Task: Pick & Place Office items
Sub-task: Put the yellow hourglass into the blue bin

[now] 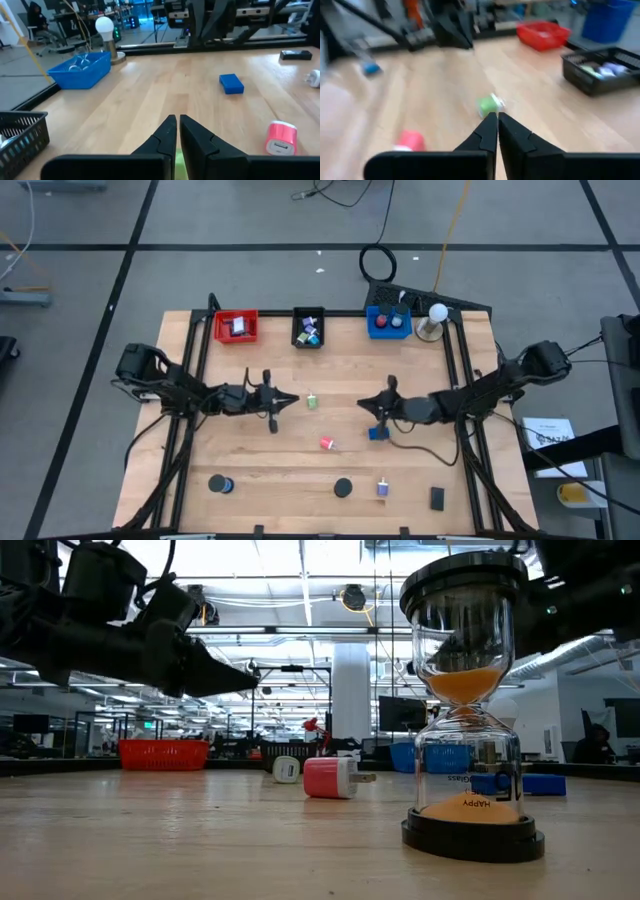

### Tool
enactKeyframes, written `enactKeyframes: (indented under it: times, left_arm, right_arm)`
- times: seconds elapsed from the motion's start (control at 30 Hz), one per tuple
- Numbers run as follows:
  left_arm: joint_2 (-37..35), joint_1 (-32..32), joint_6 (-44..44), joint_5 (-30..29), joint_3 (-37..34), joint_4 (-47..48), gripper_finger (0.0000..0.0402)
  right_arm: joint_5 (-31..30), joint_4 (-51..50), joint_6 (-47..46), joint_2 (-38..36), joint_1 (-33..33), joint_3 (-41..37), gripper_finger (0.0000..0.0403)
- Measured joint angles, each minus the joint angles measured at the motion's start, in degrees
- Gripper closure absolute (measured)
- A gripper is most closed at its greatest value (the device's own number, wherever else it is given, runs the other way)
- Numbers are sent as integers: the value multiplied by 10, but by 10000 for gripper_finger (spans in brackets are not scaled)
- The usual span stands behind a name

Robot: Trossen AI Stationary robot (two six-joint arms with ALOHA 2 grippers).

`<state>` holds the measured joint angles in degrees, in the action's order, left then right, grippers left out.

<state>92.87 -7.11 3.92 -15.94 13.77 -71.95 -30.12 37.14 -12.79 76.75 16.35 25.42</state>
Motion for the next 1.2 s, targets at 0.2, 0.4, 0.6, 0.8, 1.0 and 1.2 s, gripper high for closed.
enactKeyframes:
  times: [0.2,0.4,0.6,0.8,1.0,1.2]
  left_arm:
    - [0,0,0,4,0,5,371]
    - [0,0,0,4,0,8,371]
    - [0,0,0,4,0,14,371]
    - [0,0,-1,4,0,15,371]
    - [0,0,-4,4,0,15,371]
    - [0,0,-14,4,0,16,371]
  right_arm:
    - [-13,-180,-2,0,34,93,314]
    - [-13,-308,-50,0,78,172,208]
    - [0,-512,-170,0,111,239,136]
    - [29,-645,-238,14,144,314,243]
    - [97,-732,-282,74,160,404,391]
    - [142,-824,-307,150,159,506,352]
